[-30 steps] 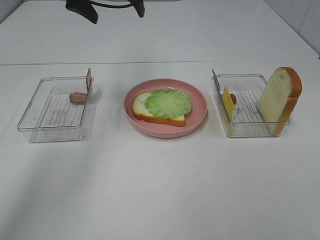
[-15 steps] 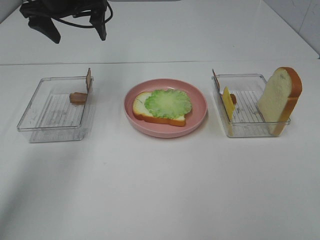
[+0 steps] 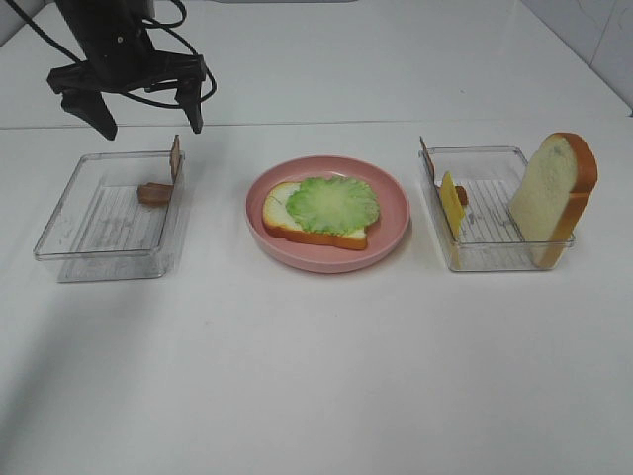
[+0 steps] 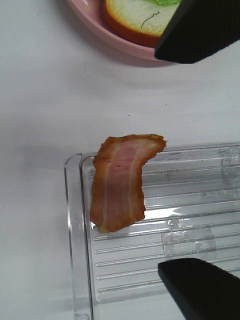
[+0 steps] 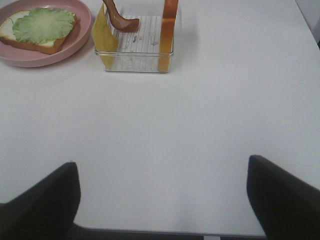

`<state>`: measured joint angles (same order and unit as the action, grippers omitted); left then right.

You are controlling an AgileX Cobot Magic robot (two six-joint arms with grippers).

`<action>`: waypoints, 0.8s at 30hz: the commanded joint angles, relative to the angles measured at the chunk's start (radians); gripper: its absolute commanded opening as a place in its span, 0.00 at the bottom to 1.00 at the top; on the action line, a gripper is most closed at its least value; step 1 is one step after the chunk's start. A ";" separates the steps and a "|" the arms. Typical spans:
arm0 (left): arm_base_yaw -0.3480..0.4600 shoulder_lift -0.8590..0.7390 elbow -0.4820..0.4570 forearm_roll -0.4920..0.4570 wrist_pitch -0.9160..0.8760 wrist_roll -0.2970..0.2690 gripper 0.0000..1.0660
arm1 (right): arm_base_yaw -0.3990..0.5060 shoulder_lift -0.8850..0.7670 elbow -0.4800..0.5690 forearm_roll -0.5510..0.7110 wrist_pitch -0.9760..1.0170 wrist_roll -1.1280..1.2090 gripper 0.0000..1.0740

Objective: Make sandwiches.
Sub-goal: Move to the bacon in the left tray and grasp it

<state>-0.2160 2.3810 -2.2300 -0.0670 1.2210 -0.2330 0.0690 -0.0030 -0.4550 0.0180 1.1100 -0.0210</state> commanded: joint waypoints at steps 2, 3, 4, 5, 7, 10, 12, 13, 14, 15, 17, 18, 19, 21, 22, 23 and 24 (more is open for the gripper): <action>-0.003 0.025 0.003 -0.009 0.010 -0.013 0.92 | -0.006 -0.031 0.003 -0.002 -0.010 -0.008 0.81; -0.003 0.030 0.003 -0.009 0.001 -0.014 0.92 | -0.006 -0.031 0.003 -0.002 -0.010 -0.008 0.81; -0.003 0.030 0.003 -0.009 0.001 -0.014 0.92 | -0.006 -0.031 0.003 -0.002 -0.010 -0.008 0.81; -0.003 0.040 0.003 -0.009 -0.021 -0.015 0.92 | -0.006 -0.031 0.003 -0.002 -0.010 -0.008 0.81; -0.003 0.044 0.003 -0.008 -0.042 -0.020 0.92 | -0.006 -0.031 0.003 -0.002 -0.010 -0.008 0.81; -0.003 0.045 0.003 -0.007 -0.078 -0.041 0.92 | -0.006 -0.031 0.003 -0.002 -0.010 -0.008 0.81; -0.003 0.045 0.003 -0.007 -0.094 -0.048 0.92 | -0.006 -0.031 0.003 -0.002 -0.010 -0.008 0.81; -0.003 0.047 0.003 -0.007 -0.103 -0.048 0.92 | -0.006 -0.031 0.003 -0.002 -0.010 -0.008 0.81; -0.003 0.047 0.003 -0.007 -0.103 -0.048 0.92 | -0.006 -0.031 0.003 -0.002 -0.010 -0.008 0.81; -0.003 0.052 0.003 -0.007 -0.106 -0.050 0.92 | -0.006 -0.031 0.003 -0.002 -0.010 -0.008 0.81; -0.003 0.057 0.003 -0.007 -0.104 -0.052 0.92 | -0.006 -0.031 0.003 -0.002 -0.010 -0.008 0.81; -0.003 0.066 0.003 -0.007 -0.101 -0.058 0.92 | -0.006 -0.031 0.003 -0.002 -0.010 -0.008 0.81; -0.003 0.066 0.003 -0.007 -0.101 -0.058 0.92 | -0.006 -0.031 0.003 -0.002 -0.010 -0.008 0.81; -0.003 0.077 0.003 -0.007 -0.101 -0.063 0.92 | -0.006 -0.031 0.003 -0.002 -0.010 -0.008 0.81; -0.003 0.077 0.003 -0.007 -0.101 -0.063 0.92 | -0.006 -0.031 0.003 -0.002 -0.010 -0.008 0.81; -0.003 0.085 0.003 -0.007 -0.102 -0.063 0.92 | -0.006 -0.031 0.003 -0.002 -0.010 -0.008 0.81; -0.003 0.086 0.003 -0.007 -0.101 -0.066 0.92 | -0.006 -0.031 0.003 -0.002 -0.010 -0.008 0.81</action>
<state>-0.2160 2.4590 -2.2300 -0.0670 1.1190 -0.2860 0.0690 -0.0030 -0.4550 0.0180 1.1100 -0.0210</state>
